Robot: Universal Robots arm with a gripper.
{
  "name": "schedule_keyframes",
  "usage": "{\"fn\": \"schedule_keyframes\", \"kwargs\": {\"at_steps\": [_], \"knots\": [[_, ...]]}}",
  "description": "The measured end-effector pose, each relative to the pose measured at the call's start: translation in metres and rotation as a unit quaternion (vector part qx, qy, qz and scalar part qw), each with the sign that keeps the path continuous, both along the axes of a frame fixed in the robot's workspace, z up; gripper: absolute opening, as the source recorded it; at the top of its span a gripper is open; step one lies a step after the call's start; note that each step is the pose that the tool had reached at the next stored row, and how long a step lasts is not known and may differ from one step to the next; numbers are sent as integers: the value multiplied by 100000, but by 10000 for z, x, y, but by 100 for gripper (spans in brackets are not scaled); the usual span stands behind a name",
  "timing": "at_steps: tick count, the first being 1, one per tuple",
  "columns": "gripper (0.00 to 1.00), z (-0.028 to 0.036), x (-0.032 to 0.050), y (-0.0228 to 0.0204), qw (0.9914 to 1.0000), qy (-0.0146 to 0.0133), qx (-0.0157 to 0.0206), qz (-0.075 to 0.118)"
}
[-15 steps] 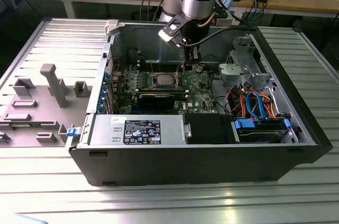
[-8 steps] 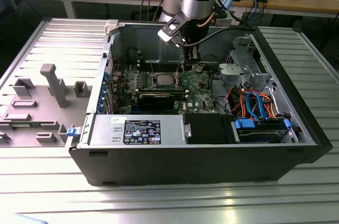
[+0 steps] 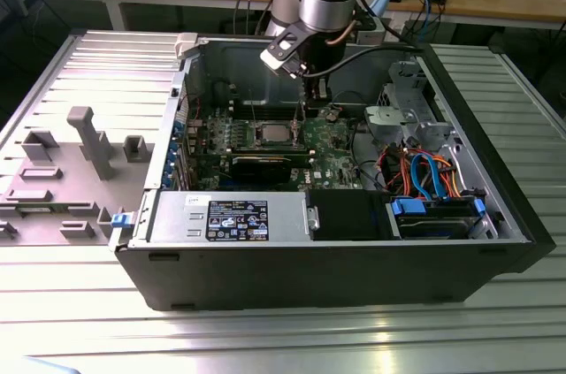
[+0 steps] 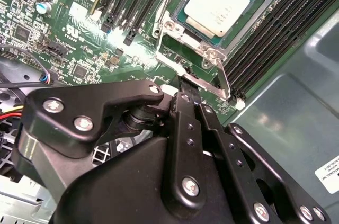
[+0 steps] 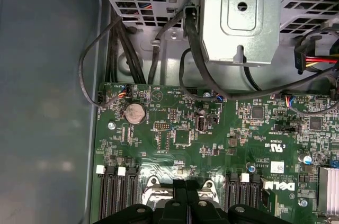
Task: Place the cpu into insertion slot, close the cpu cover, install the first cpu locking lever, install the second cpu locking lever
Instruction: 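Close the cpu cover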
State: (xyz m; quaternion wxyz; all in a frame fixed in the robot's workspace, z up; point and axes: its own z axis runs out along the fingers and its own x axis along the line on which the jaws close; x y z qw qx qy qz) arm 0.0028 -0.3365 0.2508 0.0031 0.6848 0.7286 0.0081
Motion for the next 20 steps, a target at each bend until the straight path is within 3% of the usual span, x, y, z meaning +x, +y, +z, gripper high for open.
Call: {"fn": "schedule_keyframes", "kwargs": {"at_steps": [20], "knots": [[11, -4, -92, 0, 100000, -4, 13, -7]]}}
